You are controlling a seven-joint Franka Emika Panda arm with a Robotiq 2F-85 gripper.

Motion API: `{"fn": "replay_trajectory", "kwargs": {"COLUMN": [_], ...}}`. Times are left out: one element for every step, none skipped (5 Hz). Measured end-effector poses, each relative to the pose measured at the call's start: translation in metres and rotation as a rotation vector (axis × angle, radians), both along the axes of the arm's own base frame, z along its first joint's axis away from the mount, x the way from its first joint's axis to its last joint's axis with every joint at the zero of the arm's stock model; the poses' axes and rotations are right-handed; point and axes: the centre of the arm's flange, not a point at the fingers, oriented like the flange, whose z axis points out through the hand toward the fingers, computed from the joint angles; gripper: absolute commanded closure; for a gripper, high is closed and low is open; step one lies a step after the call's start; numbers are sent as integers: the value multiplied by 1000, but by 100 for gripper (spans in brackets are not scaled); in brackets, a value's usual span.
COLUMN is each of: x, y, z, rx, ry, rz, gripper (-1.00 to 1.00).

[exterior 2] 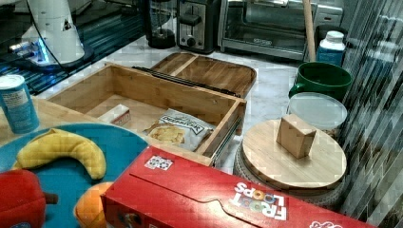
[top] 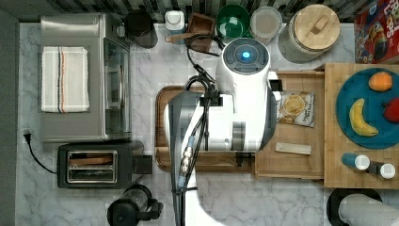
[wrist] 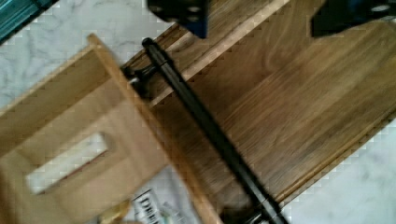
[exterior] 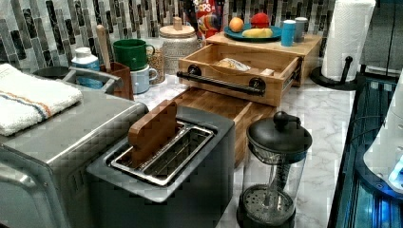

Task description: Close the drawer.

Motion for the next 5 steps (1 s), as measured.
{"fn": "replay_trajectory", "kwargs": {"x": [-1,-8,-10,-11,-20], "y": [19,49,76,88,90], "z": [-11,-19,-28,-39,-62], "rx": [31,63,58,41,51], "ry": [18,26,-13,-92,-91], "rz": [140,265,383,488,559], "gripper": [-68,100,100,100,100]}}
